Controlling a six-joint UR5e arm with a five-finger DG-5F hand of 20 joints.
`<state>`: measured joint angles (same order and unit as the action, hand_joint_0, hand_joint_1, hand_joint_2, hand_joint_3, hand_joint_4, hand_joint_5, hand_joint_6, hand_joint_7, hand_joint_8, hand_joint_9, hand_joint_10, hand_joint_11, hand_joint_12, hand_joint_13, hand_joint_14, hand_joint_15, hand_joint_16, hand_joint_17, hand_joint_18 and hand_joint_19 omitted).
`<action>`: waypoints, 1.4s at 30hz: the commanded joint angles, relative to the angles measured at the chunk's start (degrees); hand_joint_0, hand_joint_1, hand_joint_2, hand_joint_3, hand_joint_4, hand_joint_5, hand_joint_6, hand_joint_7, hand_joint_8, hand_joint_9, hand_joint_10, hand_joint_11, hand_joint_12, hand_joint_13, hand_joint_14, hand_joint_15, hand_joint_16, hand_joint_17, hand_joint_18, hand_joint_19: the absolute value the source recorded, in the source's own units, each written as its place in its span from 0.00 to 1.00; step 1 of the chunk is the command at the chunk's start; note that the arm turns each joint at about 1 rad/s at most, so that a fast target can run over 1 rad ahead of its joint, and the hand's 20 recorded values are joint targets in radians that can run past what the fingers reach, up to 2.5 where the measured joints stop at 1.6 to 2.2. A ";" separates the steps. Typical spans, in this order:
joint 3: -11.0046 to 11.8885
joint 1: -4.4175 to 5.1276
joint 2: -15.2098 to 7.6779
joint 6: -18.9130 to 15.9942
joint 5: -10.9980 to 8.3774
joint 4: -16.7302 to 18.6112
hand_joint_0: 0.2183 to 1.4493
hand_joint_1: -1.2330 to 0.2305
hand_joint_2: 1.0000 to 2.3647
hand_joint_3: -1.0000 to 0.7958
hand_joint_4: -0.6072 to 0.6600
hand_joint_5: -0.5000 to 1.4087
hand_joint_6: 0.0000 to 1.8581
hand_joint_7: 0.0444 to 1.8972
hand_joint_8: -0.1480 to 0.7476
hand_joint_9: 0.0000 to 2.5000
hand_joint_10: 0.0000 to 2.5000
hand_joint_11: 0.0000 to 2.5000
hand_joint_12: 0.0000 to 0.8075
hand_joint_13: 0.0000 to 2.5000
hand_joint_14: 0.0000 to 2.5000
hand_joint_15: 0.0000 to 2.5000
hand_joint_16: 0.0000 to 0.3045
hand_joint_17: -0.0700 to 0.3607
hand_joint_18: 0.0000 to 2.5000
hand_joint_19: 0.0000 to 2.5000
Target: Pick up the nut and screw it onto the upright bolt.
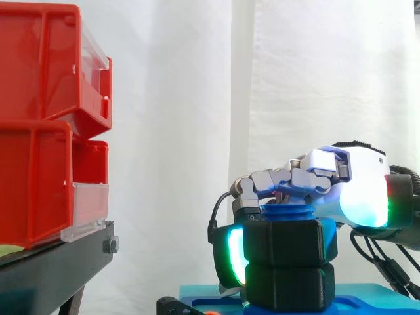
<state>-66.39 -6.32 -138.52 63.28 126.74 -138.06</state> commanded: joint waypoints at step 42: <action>4.69 -1.24 1.32 -1.05 2.02 -3.27 0.17 0.70 0.00 0.28 0.69 0.20 0.27 0.39 0.54 0.45 0.00 0.00 0.48 0.36 0.00 0.02 0.18 0.45 0.31 0.14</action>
<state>-62.07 -7.12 -137.90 62.23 128.16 -140.63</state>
